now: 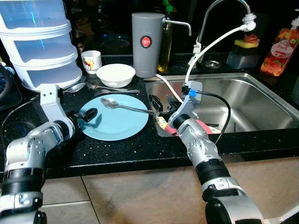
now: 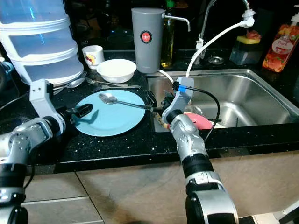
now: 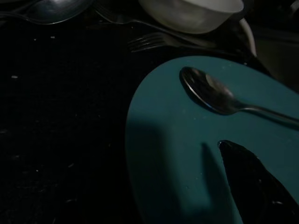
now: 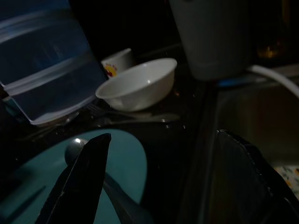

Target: Kitchen organization

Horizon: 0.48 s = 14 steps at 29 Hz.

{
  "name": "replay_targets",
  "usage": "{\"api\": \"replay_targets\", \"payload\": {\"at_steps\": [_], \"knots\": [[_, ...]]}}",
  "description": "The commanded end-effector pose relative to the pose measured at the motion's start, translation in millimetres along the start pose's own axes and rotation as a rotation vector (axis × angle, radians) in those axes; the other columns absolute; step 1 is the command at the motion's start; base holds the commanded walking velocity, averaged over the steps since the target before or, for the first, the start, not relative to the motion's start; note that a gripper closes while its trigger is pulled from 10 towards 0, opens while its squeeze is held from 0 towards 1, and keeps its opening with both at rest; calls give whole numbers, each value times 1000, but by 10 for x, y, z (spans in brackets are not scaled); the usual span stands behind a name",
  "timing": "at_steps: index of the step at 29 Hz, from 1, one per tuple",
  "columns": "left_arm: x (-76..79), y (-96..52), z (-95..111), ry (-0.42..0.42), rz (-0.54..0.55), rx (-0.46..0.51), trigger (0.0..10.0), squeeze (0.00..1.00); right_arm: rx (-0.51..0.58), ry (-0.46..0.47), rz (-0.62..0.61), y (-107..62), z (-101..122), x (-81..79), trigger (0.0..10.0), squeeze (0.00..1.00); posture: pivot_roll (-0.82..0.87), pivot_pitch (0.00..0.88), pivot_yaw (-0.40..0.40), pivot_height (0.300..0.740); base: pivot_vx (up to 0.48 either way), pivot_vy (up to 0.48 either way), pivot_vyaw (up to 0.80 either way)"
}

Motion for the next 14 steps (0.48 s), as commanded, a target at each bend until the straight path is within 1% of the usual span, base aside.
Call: {"api": "replay_targets", "payload": {"at_steps": [1,2,3,4,5,6,7,11,13,14], "knots": [[-134,5,-451,-21,47,-170,10000,0,5,-17,8,20,38,-9,10000,0,119,96,-21,740,0,0,0],[-153,11,-445,-14,56,-170,7216,0,5,-18,9,23,42,-11,10000,0,117,90,-29,740,0,0,0],[-183,15,-435,2,71,-169,7216,0,6,-20,10,26,46,-13,10000,0,117,90,-29,740,0,0,0],[-214,19,-414,10,86,-162,2706,0,6,-22,12,29,52,-14,10000,0,117,90,-29,740,0,0,0],[-214,19,-414,10,86,-162,2706,0,6,-22,12,29,52,-14,10000,0,117,90,-29,740,0,0,0],[-243,24,-391,17,100,-154,1922,0,6,-24,13,31,56,-14,10000,0,117,90,-29,740,0,0,0],[-255,27,-374,19,104,-148,0,0,6,-25,14,32,58,-13,10000,0,117,86,-30,740,0,0,0],[-293,22,-322,32,116,-130,0,0,5,-31,16,35,63,-8,10000,0,118,84,-27,740,0,0,0],[-319,17,-234,59,124,-91,0,0,5,-32,16,37,68,-3,10000,0,117,84,-27,740,0,0,0],[-313,12,-155,76,115,-49,0,0,6,-32,15,35,68,1,10000,0,117,83,-26,740,0,0,0]]}}
Point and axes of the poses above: a point about 5 cm out from each wrist's last joint towards the gripper, its own y axis pointing out of the wrist towards the gripper, its own z axis along the axis of the wrist's last joint, x = y × z, the point moved 6 cm from there along y, pointing out of the wrist towards the gripper, and after that the axes turned 6 degrees about y, right-handed, at the moved point
